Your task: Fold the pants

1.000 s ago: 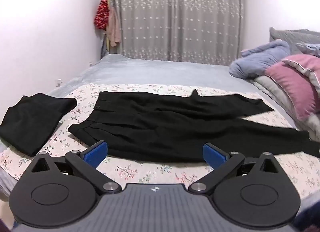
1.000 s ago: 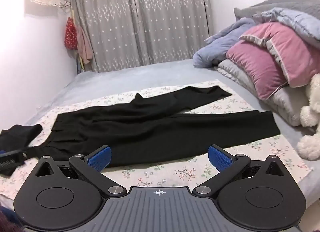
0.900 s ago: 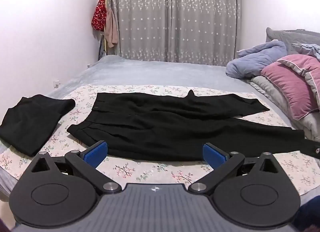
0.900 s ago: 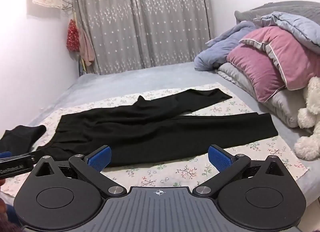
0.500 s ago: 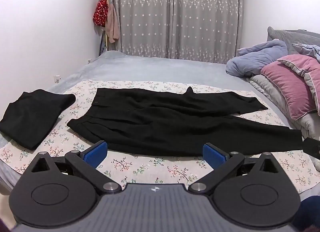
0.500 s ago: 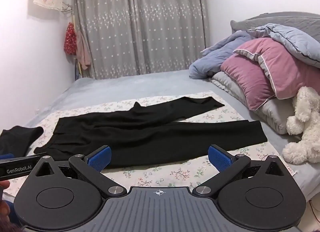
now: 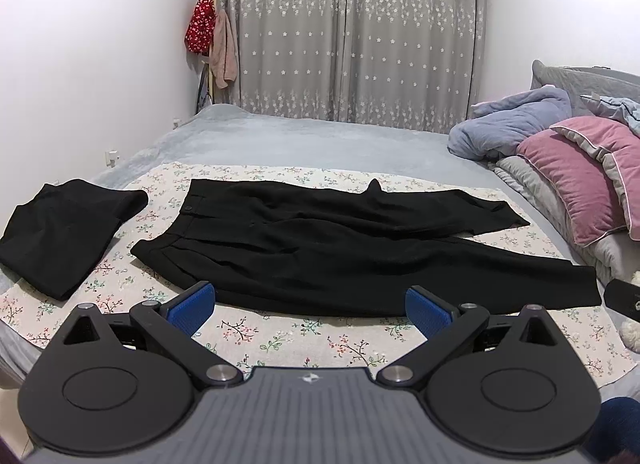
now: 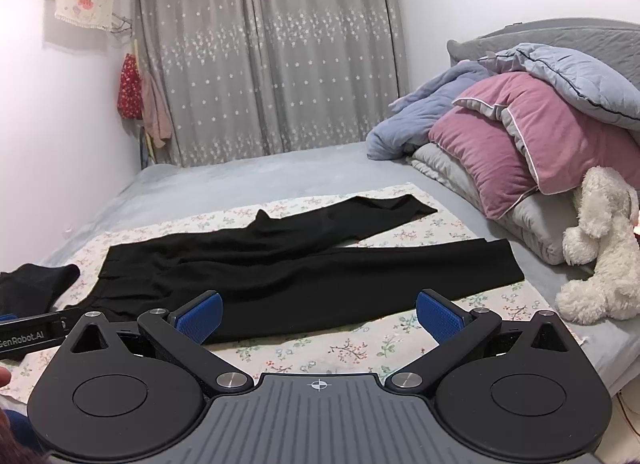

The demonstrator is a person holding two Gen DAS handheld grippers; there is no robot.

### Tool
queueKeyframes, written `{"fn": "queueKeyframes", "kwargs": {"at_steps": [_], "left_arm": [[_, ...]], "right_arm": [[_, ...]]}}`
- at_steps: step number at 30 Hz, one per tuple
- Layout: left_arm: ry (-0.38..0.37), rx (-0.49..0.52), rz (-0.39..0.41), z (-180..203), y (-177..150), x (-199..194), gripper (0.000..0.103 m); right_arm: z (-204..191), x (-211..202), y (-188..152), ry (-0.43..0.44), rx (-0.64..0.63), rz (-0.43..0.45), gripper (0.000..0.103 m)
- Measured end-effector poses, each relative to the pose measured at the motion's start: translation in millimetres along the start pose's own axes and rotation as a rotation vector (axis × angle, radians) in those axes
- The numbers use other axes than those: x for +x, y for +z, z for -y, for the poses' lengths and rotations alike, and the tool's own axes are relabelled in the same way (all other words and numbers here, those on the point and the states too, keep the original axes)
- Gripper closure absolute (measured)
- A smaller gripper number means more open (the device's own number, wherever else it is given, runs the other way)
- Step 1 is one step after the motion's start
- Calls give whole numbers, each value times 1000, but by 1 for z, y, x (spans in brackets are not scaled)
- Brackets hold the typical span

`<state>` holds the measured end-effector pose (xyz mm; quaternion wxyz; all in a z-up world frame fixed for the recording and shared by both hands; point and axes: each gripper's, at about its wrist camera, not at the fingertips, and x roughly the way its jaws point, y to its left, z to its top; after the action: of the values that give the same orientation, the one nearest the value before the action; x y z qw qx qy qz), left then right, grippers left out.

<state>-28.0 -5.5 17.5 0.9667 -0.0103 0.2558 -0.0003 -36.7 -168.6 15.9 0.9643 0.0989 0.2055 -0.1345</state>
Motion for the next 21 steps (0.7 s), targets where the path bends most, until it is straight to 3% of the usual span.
{"fn": "queueKeyframes", "kwargs": {"at_steps": [21], "left_arm": [[-14, -8, -20, -1, 1, 0, 8]], "right_arm": [[6, 0, 6, 3, 0, -4, 0]]}}
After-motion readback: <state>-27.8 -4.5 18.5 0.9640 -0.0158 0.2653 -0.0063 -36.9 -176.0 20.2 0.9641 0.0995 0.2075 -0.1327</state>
